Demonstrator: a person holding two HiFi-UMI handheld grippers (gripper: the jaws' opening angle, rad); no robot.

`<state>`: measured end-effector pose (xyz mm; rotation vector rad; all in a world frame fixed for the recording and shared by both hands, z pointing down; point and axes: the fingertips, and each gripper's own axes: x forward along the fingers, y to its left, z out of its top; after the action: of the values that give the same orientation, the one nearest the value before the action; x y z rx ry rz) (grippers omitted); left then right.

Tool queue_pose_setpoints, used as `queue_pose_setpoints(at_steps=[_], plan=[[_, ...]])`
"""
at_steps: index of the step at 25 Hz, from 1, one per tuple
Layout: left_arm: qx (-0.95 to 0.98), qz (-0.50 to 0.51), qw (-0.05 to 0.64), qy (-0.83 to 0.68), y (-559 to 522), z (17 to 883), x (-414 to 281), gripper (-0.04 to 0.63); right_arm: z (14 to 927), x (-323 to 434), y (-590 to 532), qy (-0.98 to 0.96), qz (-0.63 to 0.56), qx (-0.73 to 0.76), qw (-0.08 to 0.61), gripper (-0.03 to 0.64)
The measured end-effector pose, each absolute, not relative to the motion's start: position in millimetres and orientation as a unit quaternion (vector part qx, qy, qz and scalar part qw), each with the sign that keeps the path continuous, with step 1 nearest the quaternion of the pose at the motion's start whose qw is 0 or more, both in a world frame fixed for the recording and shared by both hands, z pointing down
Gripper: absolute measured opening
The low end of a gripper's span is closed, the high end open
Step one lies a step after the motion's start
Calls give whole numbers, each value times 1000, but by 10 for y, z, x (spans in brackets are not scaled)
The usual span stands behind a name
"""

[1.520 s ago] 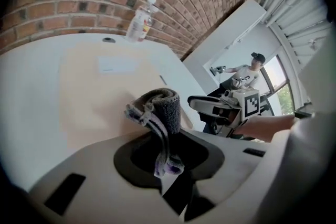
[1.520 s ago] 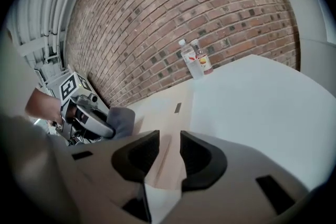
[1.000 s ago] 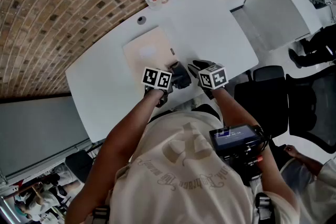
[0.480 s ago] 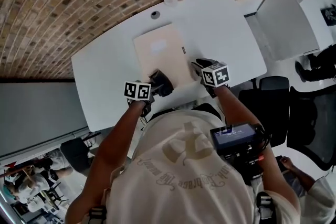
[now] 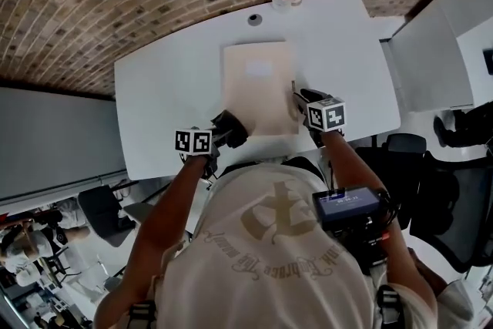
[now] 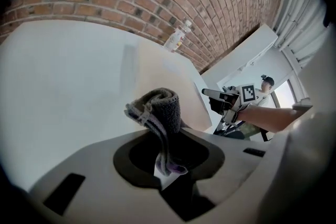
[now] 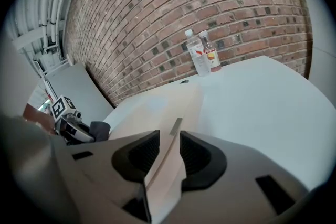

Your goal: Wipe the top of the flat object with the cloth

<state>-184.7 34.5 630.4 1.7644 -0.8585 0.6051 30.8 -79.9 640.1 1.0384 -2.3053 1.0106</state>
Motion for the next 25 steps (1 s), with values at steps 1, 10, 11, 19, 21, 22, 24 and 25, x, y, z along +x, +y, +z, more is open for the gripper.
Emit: queue_pose_setpoints(at_steps=[1,10,11,19,21,22,24,25], plan=[[735,244,521,-360,352,6306,-1869,97,6416,292,-810,-826,362,375,213,132],[723,215,534,-383,389,6327,-2261,97,6462,223,-981,-806,367,408,223,133],[720,212,535,-389,389,6336,-2338,97,6466,218,-1007,-804,367,411,224,133],[701,171,533,-442,206,6332,-2794,97,6570,185,-1063,-781,383,423,254,156],[705,158,527,-447,49,6316,-2814,97,6591,189,-1070,-780,380,418,270,158],[708,154,523,-450,-47,6311,-2819,97,6605,189,-1077,-779,378,417,277,158],[713,149,513,-454,-260,6303,-2824,97,6623,186,-1090,-776,378,417,285,158],[715,147,509,-456,-375,6297,-2825,97,6625,182,-1096,-774,379,418,289,158]])
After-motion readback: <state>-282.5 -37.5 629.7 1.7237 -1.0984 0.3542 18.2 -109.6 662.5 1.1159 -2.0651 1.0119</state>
